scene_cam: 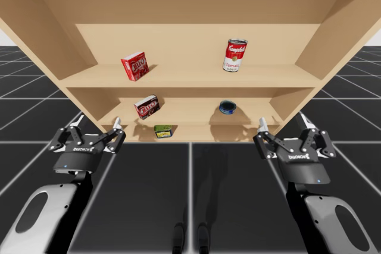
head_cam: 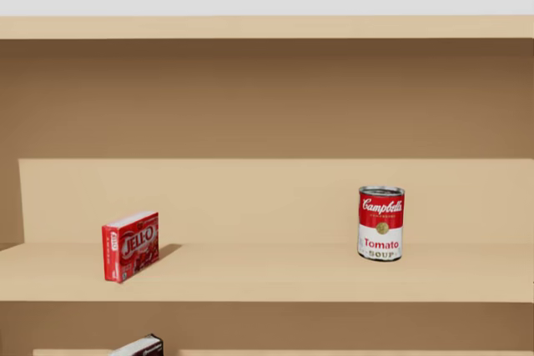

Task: Look through the shelves, find the pudding box, and take it.

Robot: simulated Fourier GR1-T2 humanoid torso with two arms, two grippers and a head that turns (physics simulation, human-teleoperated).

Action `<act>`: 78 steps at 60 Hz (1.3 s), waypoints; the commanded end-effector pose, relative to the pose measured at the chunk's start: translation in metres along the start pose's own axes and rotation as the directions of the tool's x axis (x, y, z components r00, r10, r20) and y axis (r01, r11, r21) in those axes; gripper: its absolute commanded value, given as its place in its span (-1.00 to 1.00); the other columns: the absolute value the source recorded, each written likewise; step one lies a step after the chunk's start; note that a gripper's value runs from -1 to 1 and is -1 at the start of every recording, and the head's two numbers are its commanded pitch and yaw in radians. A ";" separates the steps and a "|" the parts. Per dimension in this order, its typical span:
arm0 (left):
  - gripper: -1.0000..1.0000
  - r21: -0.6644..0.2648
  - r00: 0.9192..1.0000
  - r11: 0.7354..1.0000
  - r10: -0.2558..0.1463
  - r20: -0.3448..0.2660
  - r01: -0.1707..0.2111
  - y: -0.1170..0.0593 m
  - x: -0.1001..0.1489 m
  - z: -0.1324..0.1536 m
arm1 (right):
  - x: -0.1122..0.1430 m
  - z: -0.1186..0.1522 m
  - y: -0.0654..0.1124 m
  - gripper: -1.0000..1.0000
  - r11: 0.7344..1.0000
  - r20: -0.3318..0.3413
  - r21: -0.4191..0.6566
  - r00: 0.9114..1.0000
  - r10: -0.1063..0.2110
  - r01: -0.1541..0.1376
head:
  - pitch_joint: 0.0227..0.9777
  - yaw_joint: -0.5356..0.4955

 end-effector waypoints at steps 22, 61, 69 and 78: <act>-1.00 0.008 1.000 1.000 0.000 -0.010 0.000 0.004 0.000 0.000 | -0.003 0.000 -0.001 -1.00 1.000 -0.016 0.027 1.000 -0.012 0.012 | -0.42 0.09; -1.00 -0.024 0.999 0.999 0.037 0.001 -0.037 0.002 0.005 0.004 | -0.008 -0.002 -0.001 -1.00 0.999 -0.024 0.032 1.000 0.012 -0.012 | 0.03 0.56; -1.00 -0.113 0.989 0.983 0.143 -0.036 -0.147 -0.002 0.019 0.013 | -0.009 -0.002 -0.003 -1.00 0.999 -0.020 0.030 1.000 0.017 -0.016 | 0.04 0.55; -1.00 -0.232 0.974 0.947 0.203 -0.101 -0.221 -0.005 0.035 0.019 | -0.010 -0.002 -0.004 -1.00 1.000 -0.022 0.024 1.000 0.018 -0.017 | 0.06 0.56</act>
